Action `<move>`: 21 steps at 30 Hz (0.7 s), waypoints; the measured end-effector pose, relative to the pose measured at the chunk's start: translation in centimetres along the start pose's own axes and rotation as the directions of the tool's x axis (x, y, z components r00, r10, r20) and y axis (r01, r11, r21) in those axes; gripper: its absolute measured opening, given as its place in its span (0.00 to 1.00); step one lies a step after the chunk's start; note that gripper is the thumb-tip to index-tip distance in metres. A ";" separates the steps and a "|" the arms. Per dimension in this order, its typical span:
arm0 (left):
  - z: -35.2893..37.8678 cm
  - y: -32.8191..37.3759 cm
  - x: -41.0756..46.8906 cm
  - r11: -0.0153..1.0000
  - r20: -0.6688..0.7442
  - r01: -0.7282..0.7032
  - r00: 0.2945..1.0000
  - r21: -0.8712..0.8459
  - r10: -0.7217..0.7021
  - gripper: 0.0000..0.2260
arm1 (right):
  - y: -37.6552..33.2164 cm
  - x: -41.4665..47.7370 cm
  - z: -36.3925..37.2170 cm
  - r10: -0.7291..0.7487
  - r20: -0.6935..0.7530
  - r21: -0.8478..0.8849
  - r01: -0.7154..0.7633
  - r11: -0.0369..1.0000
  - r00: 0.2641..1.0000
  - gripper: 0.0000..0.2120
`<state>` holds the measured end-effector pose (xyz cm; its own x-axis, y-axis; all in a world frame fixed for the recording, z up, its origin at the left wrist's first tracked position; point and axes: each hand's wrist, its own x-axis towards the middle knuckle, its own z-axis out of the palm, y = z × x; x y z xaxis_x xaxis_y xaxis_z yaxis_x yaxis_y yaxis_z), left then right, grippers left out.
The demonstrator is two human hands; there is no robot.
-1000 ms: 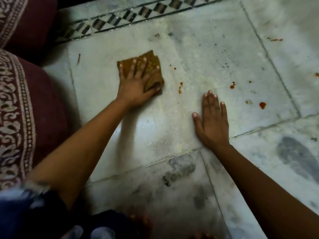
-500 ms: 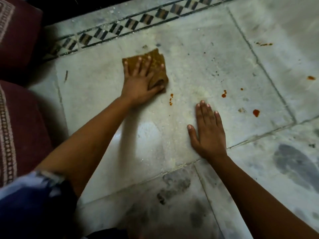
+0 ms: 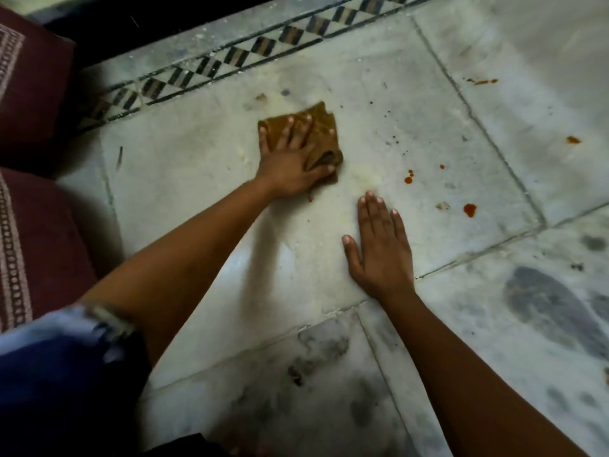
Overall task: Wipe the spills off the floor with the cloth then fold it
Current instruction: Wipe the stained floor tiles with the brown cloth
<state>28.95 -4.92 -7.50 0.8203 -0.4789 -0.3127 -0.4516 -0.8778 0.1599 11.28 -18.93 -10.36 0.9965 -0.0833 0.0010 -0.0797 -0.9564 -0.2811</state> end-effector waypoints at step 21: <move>4.5 -4.1 -13.9 0.896 -0.020 -0.398 0.912 0.195 0.409 0.31 | 1.4 -2.7 -0.1 -0.004 0.007 -0.001 0.004 1.000 1.000 0.31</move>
<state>17.85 5.41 -8.02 0.5708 -0.7962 -0.2009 -0.7996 -0.5946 0.0846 8.44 -20.06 -10.62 0.9970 -0.0773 -0.0046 -0.0755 -0.9570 -0.2801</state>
